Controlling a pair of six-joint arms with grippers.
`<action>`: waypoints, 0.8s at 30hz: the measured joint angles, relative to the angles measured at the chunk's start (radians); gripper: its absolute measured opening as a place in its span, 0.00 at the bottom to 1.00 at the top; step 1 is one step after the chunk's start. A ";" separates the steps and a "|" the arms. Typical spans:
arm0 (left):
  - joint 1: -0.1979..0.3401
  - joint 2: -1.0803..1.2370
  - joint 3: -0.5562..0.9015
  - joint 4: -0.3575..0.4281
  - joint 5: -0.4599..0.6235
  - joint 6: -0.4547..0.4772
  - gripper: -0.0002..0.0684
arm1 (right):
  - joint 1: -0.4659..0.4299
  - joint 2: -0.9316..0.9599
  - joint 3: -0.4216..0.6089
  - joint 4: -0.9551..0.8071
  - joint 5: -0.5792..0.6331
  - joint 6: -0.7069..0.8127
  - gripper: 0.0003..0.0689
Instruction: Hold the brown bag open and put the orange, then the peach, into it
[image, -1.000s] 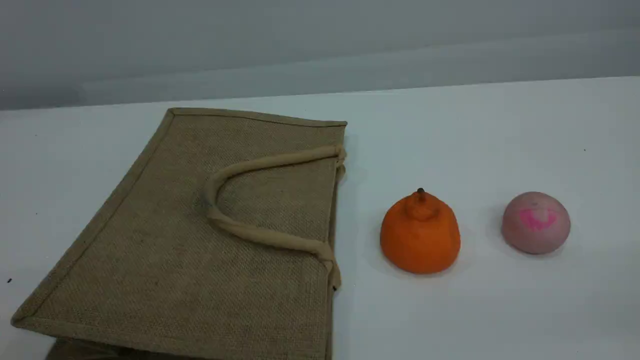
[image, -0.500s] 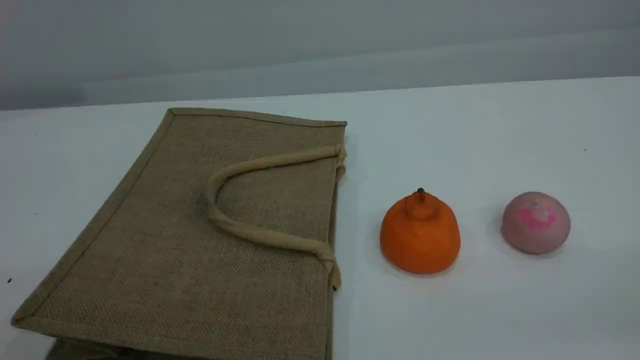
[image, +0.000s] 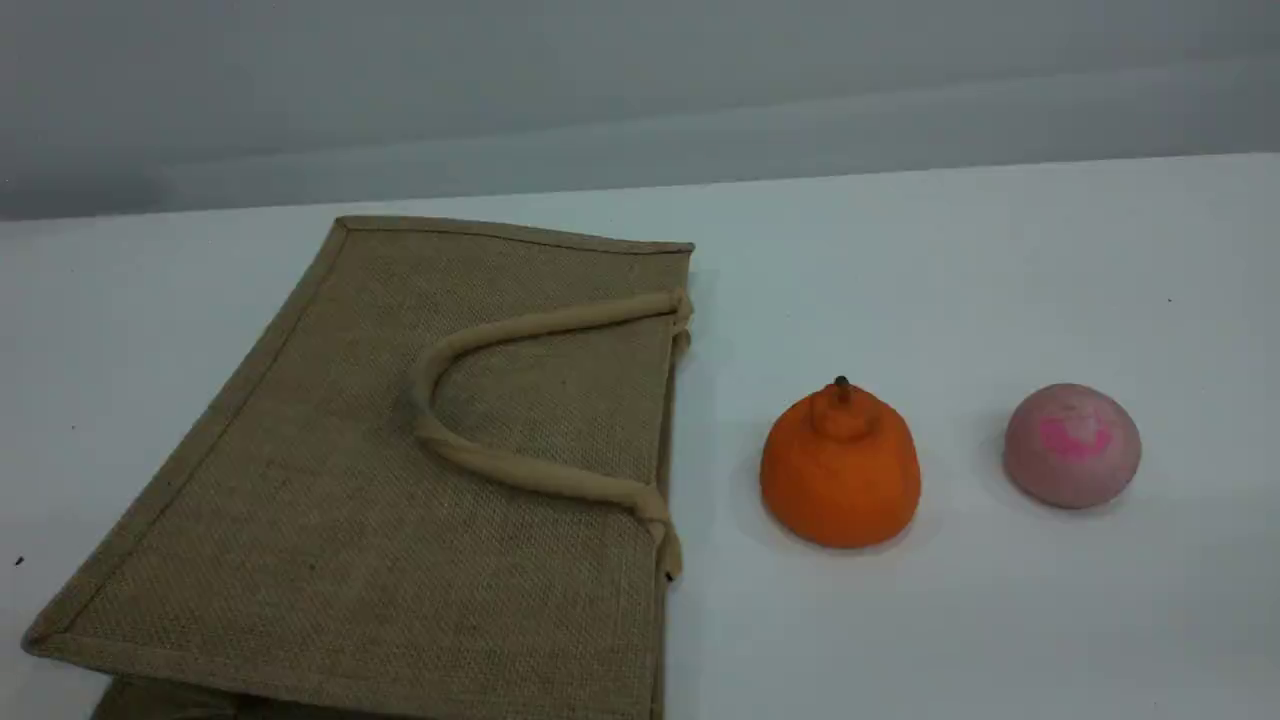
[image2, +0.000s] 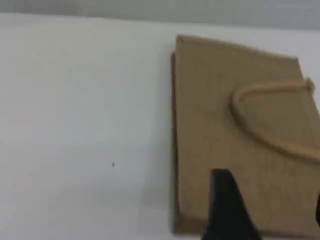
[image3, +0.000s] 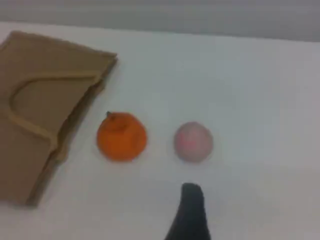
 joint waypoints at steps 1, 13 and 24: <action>0.000 0.023 -0.003 -0.004 -0.029 -0.006 0.56 | 0.000 0.024 -0.002 0.019 -0.004 -0.009 0.77; 0.000 0.563 -0.147 -0.092 -0.345 0.101 0.56 | 0.000 0.470 -0.026 0.342 -0.399 -0.204 0.77; -0.001 1.160 -0.350 -0.194 -0.452 0.144 0.56 | 0.000 1.035 -0.120 0.668 -0.708 -0.470 0.77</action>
